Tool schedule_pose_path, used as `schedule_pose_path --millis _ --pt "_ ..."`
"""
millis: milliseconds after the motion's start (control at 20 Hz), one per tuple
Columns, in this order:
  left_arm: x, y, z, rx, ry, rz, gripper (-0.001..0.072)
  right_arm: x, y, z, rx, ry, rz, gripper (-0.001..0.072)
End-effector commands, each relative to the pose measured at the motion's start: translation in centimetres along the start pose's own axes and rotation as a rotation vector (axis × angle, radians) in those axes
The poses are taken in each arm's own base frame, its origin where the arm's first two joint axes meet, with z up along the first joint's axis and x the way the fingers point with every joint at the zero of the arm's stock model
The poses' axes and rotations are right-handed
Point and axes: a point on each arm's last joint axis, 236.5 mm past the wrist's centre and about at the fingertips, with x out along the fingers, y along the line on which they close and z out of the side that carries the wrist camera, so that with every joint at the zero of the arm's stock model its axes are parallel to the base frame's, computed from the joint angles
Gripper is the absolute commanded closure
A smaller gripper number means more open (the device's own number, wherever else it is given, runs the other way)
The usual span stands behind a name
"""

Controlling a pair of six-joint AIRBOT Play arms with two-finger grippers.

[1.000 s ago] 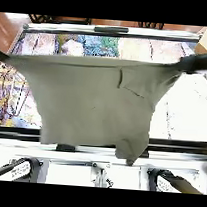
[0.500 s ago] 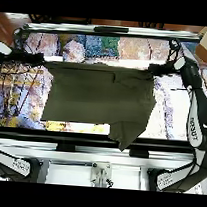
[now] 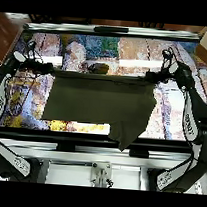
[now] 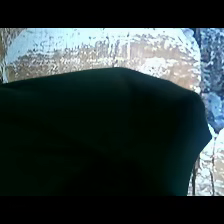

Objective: Fold the shirts.

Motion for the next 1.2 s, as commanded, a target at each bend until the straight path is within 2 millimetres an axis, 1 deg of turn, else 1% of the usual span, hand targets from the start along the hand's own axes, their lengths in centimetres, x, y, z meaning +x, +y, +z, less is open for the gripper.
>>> schedule_pose_path --millis 0,50,150,250,450,550,600,650,700,750,800,900,1000,1050,1150 --pt "-0.2 0.1 -4.8 -0.01 0.201 -0.032 0.0675 -0.7 0.4 -4.8 0.017 0.205 0.014 0.0652" --pt "-0.4 0.2 -5.9 -0.009 0.249 -0.035 0.0675 -0.9 0.3 -5.5 0.02 0.236 0.006 0.0652" --pt "-0.7 0.3 -7.2 -0.007 0.305 -0.035 0.0675 -1.0 -0.5 -6.4 0.016 0.274 -0.04 0.0652" --pt "-0.8 0.2 -8.1 -0.01 0.34 -0.043 0.0675 -1.1 -0.7 -6.7 0.05 0.286 -0.054 0.0652" --pt "-0.3 0.2 -9.7 -0.026 0.405 -0.055 0.0675 -1.2 -0.6 -7.0 0.092 0.299 -0.057 0.0652" --pt "-0.1 0.3 -9.8 -0.036 0.409 -0.053 0.0674 -1.2 -0.6 -7.0 0.114 0.298 -0.059 0.0643" --pt "-0.1 0.3 -9.8 -0.037 0.409 -0.054 0.067 -1.2 -0.4 -7.0 0.119 0.298 -0.052 0.0562" --pt "-0.3 0.3 -9.9 -0.036 0.416 -0.056 0.0596 -1.3 0.0 -7.0 0.123 0.297 -0.039 0.0337" --pt "-0.7 0.1 -10.0 -0.041 0.432 -0.06 0.039 -1.6 0.4 -7.1 0.12 0.306 -0.022 0.0246" --pt "-1.3 0.0 -10.2 -0.056 0.455 -0.064 0.0256 -2.2 0.6 -7.2 0.112 0.314 -0.019 0.0246" --pt "-2.3 -0.2 -10.6 -0.069 0.49 -0.071 0.0238 -3.3 0.4 -7.4 0.088 0.324 -0.028 0.0246" --pt "-5.0 -0.7 -12.1 -0.073 0.579 -0.093 0.0239 -6.3 -0.8 -8.6 0.038 0.377 -0.087 0.0246" --pt "-7.7 -1.0 -13.5 -0.077 0.656 -0.11 0.0239 -9.6 -1.7 -10.9 0.03 0.481 -0.08 0.0246" --pt "-8.7 -1.2 -14.1 -0.081 0.674 -0.114 0.0239 -11.1 -2.1 -12.1 0.042 0.527 -0.063 0.0247" --pt "-10.0 -1.2 -15.7 -0.106 0.686 -0.114 0.0238 -13.4 -3.0 -14.1 0.075 0.563 -0.035 0.0247"
